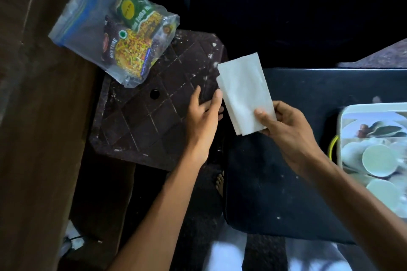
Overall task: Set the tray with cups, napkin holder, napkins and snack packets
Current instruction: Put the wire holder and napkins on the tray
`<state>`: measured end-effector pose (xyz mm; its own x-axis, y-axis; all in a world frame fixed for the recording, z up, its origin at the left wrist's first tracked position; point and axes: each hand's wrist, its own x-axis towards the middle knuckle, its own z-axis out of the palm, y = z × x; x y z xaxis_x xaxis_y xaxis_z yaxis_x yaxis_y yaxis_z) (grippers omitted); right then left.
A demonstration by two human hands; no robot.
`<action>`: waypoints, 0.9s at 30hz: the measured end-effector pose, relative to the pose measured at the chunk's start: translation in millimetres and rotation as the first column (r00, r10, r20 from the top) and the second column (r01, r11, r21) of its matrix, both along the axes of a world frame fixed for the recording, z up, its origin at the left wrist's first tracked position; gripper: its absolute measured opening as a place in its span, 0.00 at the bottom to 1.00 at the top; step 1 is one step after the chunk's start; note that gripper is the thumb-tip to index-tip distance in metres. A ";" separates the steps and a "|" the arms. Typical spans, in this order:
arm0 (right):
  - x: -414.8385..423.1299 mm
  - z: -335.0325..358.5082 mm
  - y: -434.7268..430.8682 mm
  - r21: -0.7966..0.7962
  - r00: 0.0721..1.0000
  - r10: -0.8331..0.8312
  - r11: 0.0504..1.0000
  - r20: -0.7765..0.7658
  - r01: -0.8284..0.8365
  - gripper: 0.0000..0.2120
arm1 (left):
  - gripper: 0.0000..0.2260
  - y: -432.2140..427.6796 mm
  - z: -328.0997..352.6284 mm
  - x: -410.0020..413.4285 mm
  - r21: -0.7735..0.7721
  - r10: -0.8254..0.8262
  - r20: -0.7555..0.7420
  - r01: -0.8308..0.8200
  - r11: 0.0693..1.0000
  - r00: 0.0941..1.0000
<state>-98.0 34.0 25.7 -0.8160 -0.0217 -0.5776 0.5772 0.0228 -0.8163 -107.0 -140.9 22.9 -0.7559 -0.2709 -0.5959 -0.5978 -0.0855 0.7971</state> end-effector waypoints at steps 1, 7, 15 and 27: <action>5.6 1.2 10.3 -0.023 1.000 0.006 1.000 0.015 -0.006 0.08 | 0.33 7.2 0.9 -2.9 0.105 0.033 0.037 -0.037 0.994 0.999; 32.7 12.2 72.5 0.005 0.998 0.050 0.999 0.048 -0.050 0.07 | 0.33 57.1 10.1 -12.6 0.248 -0.055 0.091 0.031 0.968 0.994; 66.9 23.4 161.9 0.285 0.997 -0.076 0.956 -0.007 0.075 0.08 | 0.10 143.1 20.4 -8.1 -0.069 -0.393 0.022 0.394 0.917 0.919; 138.1 47.0 308.0 0.563 0.926 -0.255 0.738 -0.278 0.372 0.08 | 0.08 319.5 43.6 1.9 -0.555 -0.814 -0.126 0.639 0.532 0.567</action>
<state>40.0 342.1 72.7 -0.7990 0.5535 -0.2352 0.4933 0.3796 -0.7827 -105.1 178.6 66.5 -0.9114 0.3313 -0.2441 0.0198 0.6278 0.7781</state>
